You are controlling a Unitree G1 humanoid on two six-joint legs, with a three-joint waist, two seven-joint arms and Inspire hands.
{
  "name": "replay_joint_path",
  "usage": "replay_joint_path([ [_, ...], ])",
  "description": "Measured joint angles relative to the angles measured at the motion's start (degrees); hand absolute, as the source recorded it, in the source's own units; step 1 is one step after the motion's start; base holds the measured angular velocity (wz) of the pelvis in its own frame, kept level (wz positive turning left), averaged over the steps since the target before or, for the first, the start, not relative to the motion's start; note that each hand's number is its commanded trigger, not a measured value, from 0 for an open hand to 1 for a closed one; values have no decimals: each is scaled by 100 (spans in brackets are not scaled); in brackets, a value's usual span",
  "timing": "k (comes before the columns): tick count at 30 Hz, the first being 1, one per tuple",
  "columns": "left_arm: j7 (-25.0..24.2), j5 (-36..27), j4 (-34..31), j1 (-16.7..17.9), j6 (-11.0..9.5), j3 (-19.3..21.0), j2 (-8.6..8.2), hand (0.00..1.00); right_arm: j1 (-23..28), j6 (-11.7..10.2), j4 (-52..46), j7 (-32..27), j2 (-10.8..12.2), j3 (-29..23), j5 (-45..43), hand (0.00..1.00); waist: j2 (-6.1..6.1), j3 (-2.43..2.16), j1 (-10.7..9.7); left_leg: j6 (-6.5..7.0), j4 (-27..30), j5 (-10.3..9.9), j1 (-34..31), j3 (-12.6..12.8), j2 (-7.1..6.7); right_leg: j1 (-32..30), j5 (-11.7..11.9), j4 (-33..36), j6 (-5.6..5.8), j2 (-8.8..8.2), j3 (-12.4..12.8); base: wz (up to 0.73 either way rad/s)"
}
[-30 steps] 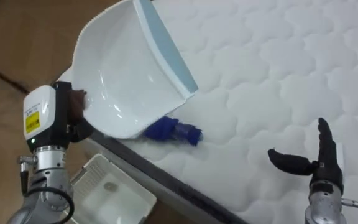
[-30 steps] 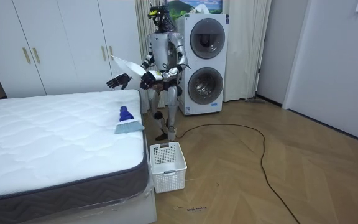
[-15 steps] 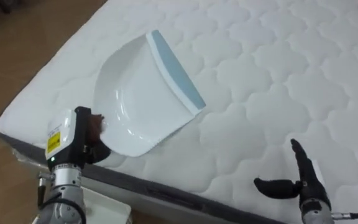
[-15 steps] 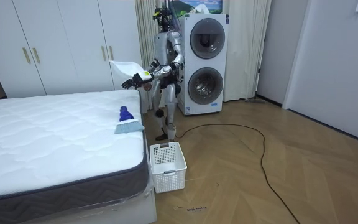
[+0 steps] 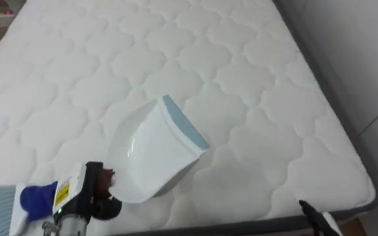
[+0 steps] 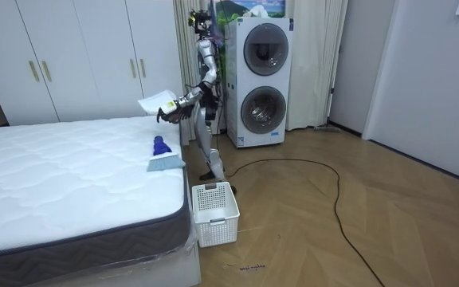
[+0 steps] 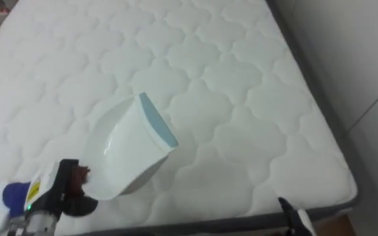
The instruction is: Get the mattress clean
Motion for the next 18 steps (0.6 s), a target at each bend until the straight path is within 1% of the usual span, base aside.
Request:
replay_joint_path([
  [2, 2, -57, 292, -9, 15, 12, -2, 0, -1, -2, 217, 4, 58, 3, -50, 0, -5, 3, 12, -33, -152, -20, 167, 6, -2, 87, -3, -73, 9, 10, 39, -11],
  [5, -46, -74, 691, 5, 72, 89, -4, 0, 66, 17, 393, 117, 70, 0, -43, 0, 1, 7, 10, -35, -370, -22, 355, 22, -2, 262, 8, -251, 45, 15, 21, 0],
  [9, -113, -380, 890, 63, 109, 117, -6, 0, 197, 49, 416, 174, 73, 1, -52, 0, 24, 23, 10, -36, -661, -21, 571, 47, -6, 364, 11, -348, 86, 15, 16, 4],
  [10, -121, -385, 948, 77, 109, 138, -16, 0, 222, 48, 428, 194, 77, -14, -89, 0, 40, 28, -5, -36, -753, -21, 623, 60, -6, 414, 22, -416, 107, 15, -2, 15],
  [12, -141, -387, 1115, 81, 110, 247, -103, 0, 246, 48, 583, 209, 125, -139, -118, 0, 70, 34, -31, -37, -823, -22, 691, 102, -8, 516, 30, -511, 137, -2, -42, 16],
  [13, -156, -413, 1250, 99, 104, 251, -124, 0, 260, 71, 658, 191, 174, -279, -119, 0, 84, 43, -24, -37, -866, -22, 770, 132, -9, 600, 39, -554, 150, -6, -47, 4],
  [14, -197, -561, 1458, 112, 105, 253, -133, 0, 293, 122, 704, 176, 207, -341, -117, 0, 99, 31, -11, -37, -915, -22, 828, 176, -10, 690, 44, -620, 158, -10, -63, 3],
  [15, -229, -651, 1589, 110, 107, 253, -134, 0, 293, 129, 759, 173, 222, -357, -118, 0, 101, 24, -17, -37, -933, -22, 859, 204, -10, 711, 42, -628, 162, -13, -68, 0],
  [16, -269, -813, 1802, 117, 111, 258, -139, 0, 294, 158, 838, 174, 243, -374, -123, 0, 100, 29, -19, -37, -951, -22, 906, 205, -12, 759, 39, -672, 167, -17, -68, 0],
  [17, -336, -944, 2008, 144, 112, 322, -170, 0, 294, 166, 937, 178, 254, -399, -189, 0, 89, 18, -25, -37, -950, -22, 908, 203, -19, 781, 41, -702, 171, -30, -80, 4],
  [18, -359, -999, 2090, 156, 116, 365, -190, 0, 287, 167, 990, 182, 254, -410, -256, 0, 83, 19, -34, -37, -950, -22, 906, 201, -24, 787, 40, -702, 174, -38, -93, 10],
])
